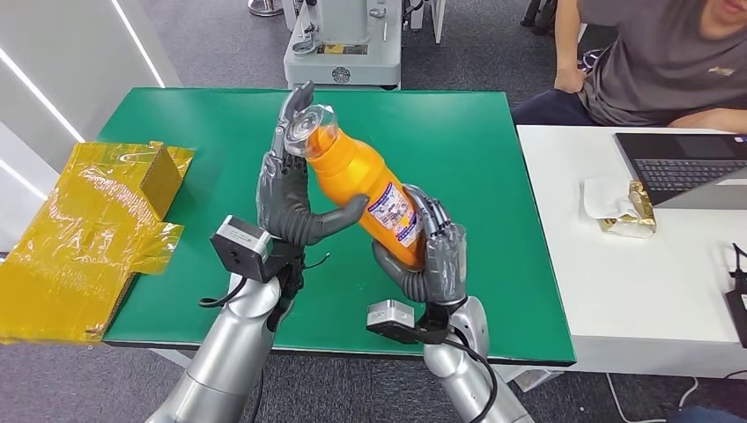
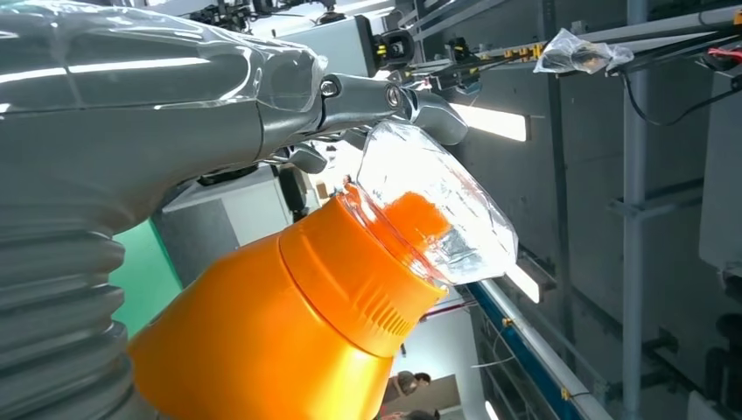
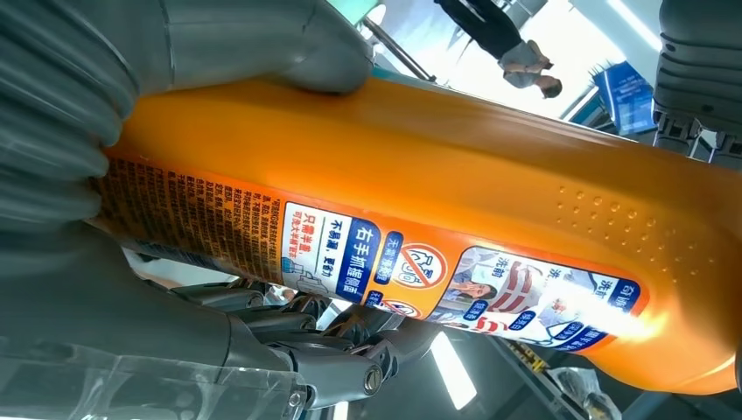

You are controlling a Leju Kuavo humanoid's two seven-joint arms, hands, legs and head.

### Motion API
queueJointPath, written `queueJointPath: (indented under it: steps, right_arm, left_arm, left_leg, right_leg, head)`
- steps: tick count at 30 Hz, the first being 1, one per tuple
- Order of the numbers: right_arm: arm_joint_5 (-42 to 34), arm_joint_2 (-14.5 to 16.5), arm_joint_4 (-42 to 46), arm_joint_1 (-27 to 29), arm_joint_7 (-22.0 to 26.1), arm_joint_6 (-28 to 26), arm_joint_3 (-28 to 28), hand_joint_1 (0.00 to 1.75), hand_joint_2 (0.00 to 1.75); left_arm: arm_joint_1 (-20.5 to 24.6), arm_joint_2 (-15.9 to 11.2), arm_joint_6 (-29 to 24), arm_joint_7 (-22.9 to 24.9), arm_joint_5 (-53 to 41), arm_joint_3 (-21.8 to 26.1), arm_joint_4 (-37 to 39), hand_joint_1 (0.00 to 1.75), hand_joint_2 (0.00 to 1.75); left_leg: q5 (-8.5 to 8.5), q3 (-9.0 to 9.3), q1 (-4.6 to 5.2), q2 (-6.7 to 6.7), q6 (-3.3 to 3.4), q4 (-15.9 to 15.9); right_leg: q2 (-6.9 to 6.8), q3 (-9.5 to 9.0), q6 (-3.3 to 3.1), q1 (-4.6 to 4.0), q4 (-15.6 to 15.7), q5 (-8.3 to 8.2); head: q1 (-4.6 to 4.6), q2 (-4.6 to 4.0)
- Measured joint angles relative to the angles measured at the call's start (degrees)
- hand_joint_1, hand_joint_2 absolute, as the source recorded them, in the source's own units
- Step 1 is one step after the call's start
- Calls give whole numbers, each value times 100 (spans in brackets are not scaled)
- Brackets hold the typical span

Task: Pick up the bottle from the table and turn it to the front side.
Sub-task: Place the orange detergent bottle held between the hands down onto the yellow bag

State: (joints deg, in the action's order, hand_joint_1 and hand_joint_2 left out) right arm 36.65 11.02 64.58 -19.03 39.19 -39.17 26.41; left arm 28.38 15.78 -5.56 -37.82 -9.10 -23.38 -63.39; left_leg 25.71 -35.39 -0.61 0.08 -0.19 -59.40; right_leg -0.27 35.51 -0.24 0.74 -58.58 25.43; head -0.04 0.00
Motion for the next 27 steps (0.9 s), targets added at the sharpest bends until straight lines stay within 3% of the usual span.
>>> queueJointPath:
  steps: [9, 14, 19, 27]
  right_arm:
    - [59, -14, -445, -90, -42, 0, 10, 175, 175]
    - [228, -46, -563, -63, -76, 0, -99, 175, 175]
    - [507, -60, -553, 59, -81, -1, -325, 175, 175]
    - [1199, -51, -274, 234, -97, -2, -738, 175, 175]
  left_arm:
    - [-40, -97, 104, 534, -448, -23, 0, 0, 175]
    - [16, -196, 535, 802, -656, -52, 50, 0, 175]
    - [141, -259, 910, 841, -720, -54, 256, 0, 175]
    - [178, -271, 1012, 840, -659, -54, 384, 0, 175]
  left_leg:
    - [0, 0, 0, 0, 0, 0]
    - [0, 1, 0, 0, 0, 0]
    - [0, 1, 0, 0, 0, -1]
    - [0, 0, 0, 0, 0, 0]
  right_leg:
    - [0, 0, 0, 0, 0, 0]
    - [-1, 1, 0, 0, 1, 0]
    - [-1, 1, 0, 0, 1, 0]
    - [-1, 1, 0, 0, 0, 0]
  head:
    - [0, 0]
    - [0, 0]
    - [0, 0]
    - [0, 0]
